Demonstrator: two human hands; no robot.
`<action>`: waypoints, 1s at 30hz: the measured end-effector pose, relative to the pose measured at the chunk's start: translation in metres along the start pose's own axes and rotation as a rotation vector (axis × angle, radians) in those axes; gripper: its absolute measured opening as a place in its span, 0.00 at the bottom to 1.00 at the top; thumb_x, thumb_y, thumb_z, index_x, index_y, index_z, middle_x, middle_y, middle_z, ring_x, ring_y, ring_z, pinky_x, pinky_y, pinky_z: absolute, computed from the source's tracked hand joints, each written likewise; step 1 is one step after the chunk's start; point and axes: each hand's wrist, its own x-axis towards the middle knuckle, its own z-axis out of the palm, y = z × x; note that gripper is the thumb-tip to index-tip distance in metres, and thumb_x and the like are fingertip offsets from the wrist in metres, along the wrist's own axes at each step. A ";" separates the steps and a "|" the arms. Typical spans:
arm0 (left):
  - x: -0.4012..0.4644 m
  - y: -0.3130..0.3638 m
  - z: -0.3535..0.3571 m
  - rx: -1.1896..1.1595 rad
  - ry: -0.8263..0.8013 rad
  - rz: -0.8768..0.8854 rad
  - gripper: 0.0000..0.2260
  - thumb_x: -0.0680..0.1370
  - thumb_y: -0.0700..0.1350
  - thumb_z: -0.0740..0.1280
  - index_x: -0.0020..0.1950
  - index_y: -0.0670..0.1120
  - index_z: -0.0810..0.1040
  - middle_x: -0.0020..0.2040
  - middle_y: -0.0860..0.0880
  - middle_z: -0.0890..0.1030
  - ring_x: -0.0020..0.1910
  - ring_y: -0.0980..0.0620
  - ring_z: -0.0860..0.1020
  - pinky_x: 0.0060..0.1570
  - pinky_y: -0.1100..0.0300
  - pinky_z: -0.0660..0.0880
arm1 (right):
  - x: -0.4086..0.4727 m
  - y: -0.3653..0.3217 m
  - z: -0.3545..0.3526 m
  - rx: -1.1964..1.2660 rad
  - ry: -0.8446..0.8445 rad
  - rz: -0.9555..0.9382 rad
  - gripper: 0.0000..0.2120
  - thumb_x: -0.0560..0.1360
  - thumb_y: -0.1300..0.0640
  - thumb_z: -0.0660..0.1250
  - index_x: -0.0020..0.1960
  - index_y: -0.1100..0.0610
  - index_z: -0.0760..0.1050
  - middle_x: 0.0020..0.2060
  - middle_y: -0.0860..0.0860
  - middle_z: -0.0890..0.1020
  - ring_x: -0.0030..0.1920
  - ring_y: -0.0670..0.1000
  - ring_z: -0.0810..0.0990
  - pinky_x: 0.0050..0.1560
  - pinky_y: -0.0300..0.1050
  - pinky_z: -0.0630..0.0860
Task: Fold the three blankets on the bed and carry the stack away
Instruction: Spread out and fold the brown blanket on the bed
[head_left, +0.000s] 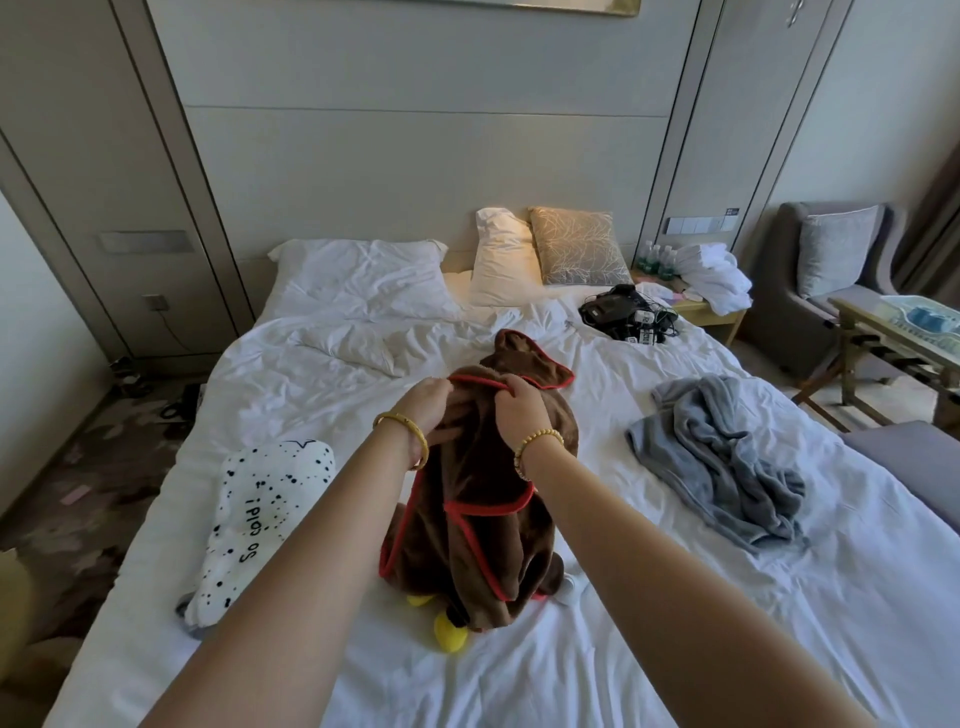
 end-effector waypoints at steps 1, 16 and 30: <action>0.003 -0.005 -0.003 0.109 0.049 0.032 0.09 0.78 0.43 0.57 0.57 0.47 0.70 0.50 0.44 0.79 0.51 0.48 0.78 0.55 0.51 0.76 | 0.001 -0.001 -0.002 0.006 -0.042 0.000 0.17 0.77 0.64 0.53 0.62 0.61 0.73 0.43 0.53 0.78 0.33 0.45 0.72 0.28 0.27 0.67; -0.012 -0.125 -0.003 0.735 0.135 -0.234 0.17 0.79 0.51 0.59 0.54 0.39 0.79 0.52 0.38 0.81 0.52 0.40 0.78 0.52 0.53 0.72 | -0.006 0.037 -0.082 0.019 0.083 0.028 0.17 0.75 0.63 0.56 0.60 0.52 0.73 0.34 0.52 0.74 0.25 0.45 0.71 0.25 0.32 0.66; -0.084 0.029 0.167 0.766 -0.011 0.382 0.18 0.73 0.54 0.68 0.61 0.48 0.74 0.55 0.47 0.79 0.53 0.49 0.76 0.54 0.57 0.71 | -0.060 0.076 -0.156 0.054 -0.030 -0.210 0.12 0.74 0.68 0.61 0.54 0.55 0.75 0.44 0.49 0.78 0.46 0.48 0.76 0.45 0.37 0.70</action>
